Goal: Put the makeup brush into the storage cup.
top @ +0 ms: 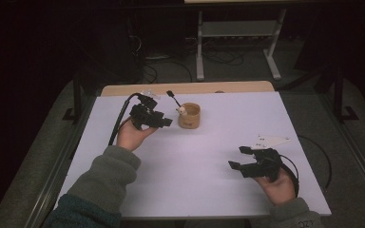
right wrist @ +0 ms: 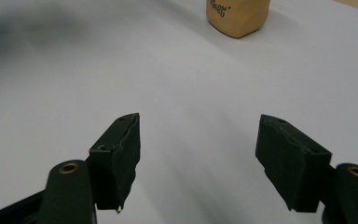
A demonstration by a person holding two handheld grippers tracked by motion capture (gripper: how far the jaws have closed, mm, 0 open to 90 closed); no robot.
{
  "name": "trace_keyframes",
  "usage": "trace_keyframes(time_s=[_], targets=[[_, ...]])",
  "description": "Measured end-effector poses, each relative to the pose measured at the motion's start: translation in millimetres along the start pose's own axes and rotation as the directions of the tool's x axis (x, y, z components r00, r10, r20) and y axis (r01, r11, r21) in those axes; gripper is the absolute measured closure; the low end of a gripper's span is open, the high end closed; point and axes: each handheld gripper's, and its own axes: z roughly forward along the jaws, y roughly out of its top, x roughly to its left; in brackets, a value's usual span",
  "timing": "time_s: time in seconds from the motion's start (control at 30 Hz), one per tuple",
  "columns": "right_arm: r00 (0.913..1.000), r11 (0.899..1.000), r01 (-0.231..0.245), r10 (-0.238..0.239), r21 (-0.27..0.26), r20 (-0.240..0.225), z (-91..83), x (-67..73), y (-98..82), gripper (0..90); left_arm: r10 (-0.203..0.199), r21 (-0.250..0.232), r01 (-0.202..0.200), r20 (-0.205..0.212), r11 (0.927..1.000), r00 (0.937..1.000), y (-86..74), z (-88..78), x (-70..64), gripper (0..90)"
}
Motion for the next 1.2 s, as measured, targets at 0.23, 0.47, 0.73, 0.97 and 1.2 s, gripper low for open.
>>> trace_keyframes(time_s=[0.23, 0.47, 0.73, 0.97, 1.2], targets=[[1.0000, 1.000, -0.005, 0.005, -0.001, 0.004, -0.4, -0.2, -0.2, 29.3, 0.006, -0.008, -0.005, 0.006, 0.9999, 1.0000, -16.5, -5.4, -5.9, 47.0], [0.9999, 1.000, -0.009, 0.009, -0.001, 0.008, -0.3, -0.4, -0.2, 28.8, 0.018, -0.012, -0.018, 0.004, 0.9998, 0.9998, -32.9, -11.4, -11.3, 46.1], [0.9998, 1.000, -0.016, 0.016, -0.005, 0.013, -0.1, -0.5, -0.4, 28.4, 0.029, -0.027, -0.029, 0.001, 0.9992, 0.9996, -49.1, -17.4, -19.0, 43.9], [0.9998, 1.000, -0.017, 0.017, -0.007, 0.013, 1.0, -0.3, -0.6, 28.4, 0.032, -0.046, -0.032, 0.002, 0.9984, 0.9995, -63.8, -20.1, -27.0, 42.6], [0.9998, 1.000, -0.016, 0.016, -0.005, 0.015, 1.4, -0.5, -1.0, 28.3, 0.036, -0.051, -0.036, 0.004, 0.9980, 0.9993, -76.8, -22.2, -33.3, 40.7]])
